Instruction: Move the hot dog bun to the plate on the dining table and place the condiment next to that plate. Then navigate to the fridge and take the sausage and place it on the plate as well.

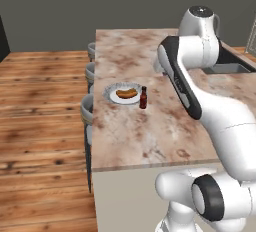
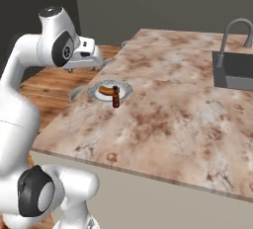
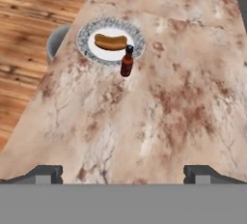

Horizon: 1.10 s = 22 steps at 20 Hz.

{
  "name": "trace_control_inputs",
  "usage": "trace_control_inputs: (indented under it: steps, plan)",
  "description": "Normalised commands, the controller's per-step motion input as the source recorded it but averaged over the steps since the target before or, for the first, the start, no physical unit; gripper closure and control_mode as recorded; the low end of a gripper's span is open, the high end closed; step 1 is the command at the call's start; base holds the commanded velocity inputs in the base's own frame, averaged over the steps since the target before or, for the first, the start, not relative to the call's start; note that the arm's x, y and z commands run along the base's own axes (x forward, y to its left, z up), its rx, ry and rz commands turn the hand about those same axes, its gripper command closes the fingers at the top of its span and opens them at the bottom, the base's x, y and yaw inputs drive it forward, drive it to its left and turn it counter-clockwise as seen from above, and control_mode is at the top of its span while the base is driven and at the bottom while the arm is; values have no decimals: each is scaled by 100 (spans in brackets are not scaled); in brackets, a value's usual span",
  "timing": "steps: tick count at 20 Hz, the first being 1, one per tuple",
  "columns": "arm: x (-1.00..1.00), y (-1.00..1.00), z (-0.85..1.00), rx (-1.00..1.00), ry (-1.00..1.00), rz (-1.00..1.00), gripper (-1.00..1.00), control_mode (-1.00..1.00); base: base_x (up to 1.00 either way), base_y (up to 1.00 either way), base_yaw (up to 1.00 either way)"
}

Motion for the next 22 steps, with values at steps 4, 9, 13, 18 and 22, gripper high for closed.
trace_control_inputs:
  steps: [4, 9, 13, 18, 22]
  plan:
    - [-84, 2, -13, 0, -8, 0, -100, -100, 0, 0, 0]
    - [-42, 0, -13, 0, 0, 0, -100, -100, 0, 0, 0]
    - [-3, 0, -1, 0, 0, 0, -100, 100, -7, -9, -17]
    - [0, 0, 0, 0, 0, 0, -100, 100, -9, -38, -81]
    - [0, 0, 0, 0, 0, 0, -100, 100, -7, -39, -84]
